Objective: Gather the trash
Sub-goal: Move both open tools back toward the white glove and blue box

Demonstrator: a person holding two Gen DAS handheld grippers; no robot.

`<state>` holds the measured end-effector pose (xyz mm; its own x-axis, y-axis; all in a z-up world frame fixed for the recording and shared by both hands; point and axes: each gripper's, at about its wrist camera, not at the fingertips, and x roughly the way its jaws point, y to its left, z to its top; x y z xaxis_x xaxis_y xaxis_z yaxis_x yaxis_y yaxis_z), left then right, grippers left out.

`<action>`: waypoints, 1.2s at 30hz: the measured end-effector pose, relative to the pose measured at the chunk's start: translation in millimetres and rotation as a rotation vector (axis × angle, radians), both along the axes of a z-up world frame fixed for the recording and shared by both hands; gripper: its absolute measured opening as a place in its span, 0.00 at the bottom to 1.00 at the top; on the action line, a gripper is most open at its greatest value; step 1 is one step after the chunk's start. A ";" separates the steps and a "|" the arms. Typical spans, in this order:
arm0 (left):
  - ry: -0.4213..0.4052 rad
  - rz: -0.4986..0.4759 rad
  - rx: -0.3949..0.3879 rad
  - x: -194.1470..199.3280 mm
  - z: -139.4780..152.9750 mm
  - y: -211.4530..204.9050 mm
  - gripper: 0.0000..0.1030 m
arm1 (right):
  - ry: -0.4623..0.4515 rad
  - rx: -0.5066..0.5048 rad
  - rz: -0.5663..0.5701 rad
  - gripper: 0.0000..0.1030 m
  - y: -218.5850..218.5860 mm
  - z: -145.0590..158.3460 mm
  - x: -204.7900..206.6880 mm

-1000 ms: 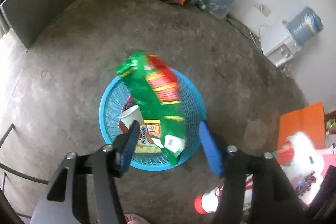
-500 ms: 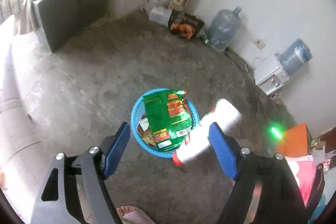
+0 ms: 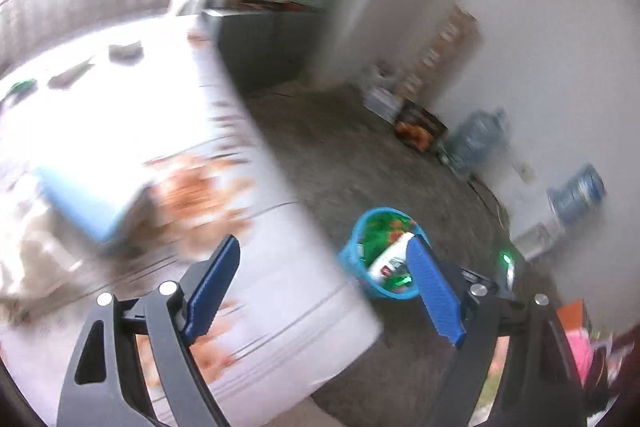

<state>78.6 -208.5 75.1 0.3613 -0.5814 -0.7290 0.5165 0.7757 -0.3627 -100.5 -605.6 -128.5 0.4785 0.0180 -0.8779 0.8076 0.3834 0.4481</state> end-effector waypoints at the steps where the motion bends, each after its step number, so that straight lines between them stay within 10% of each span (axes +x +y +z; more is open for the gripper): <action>1: 0.003 0.027 -0.010 -0.7 -0.1 12.4 0.80 | -0.013 -0.008 -0.001 0.64 3.0 7.7 -4.7; 9: 0.000 0.212 -0.082 -9.5 -2.5 105.3 0.81 | -0.166 -0.162 0.162 0.66 48.7 106.7 36.4; 19: -0.080 0.411 -0.015 -14.5 -9.7 199.8 0.81 | -0.328 -0.378 0.740 0.74 230.5 199.5 170.3; 28: -0.014 0.502 -0.011 -9.0 -39.5 258.7 0.81 | -0.366 -0.559 1.205 0.85 387.9 212.4 255.9; 36: 0.058 0.533 -0.081 19.0 -50.4 276.3 0.81 | -0.177 -0.614 1.373 0.80 433.8 164.9 321.8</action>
<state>97.6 67.8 24.7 0.5822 -0.3841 -0.7166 0.0369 0.8930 -0.4486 221.3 -171.8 36.4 0.4929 0.1882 -0.8495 -0.3666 0.9303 -0.0066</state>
